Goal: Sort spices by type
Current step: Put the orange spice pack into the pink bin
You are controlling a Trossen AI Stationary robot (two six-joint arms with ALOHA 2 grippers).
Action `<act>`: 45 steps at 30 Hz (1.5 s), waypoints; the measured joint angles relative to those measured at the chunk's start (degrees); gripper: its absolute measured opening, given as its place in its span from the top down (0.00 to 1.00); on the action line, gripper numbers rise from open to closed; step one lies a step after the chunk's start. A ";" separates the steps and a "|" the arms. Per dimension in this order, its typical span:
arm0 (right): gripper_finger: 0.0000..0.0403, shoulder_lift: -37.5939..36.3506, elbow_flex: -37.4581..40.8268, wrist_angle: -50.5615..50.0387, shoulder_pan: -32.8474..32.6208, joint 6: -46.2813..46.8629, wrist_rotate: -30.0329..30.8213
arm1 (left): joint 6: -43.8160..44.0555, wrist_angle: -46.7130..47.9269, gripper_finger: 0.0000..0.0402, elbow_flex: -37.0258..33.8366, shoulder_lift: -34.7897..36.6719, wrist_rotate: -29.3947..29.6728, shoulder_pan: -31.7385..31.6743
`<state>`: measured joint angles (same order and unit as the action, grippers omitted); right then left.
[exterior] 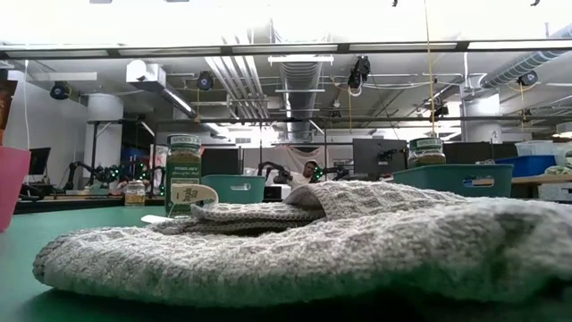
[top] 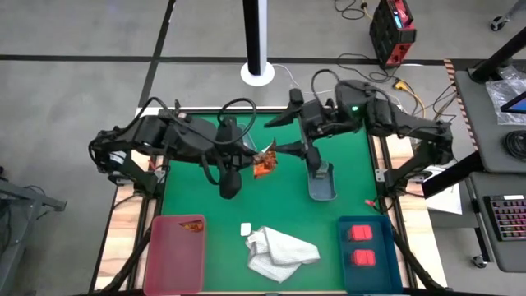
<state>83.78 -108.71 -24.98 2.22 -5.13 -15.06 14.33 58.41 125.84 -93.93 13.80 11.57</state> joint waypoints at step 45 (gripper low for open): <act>0.98 0.99 -2.88 -17.00 2.45 -5.39 13.61 | -8.70 -1.42 0.50 0.13 0.45 14.24 -2.35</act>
<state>84.77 -111.60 -41.98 4.67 -10.52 -1.45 5.63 56.99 125.97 -93.48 28.04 9.23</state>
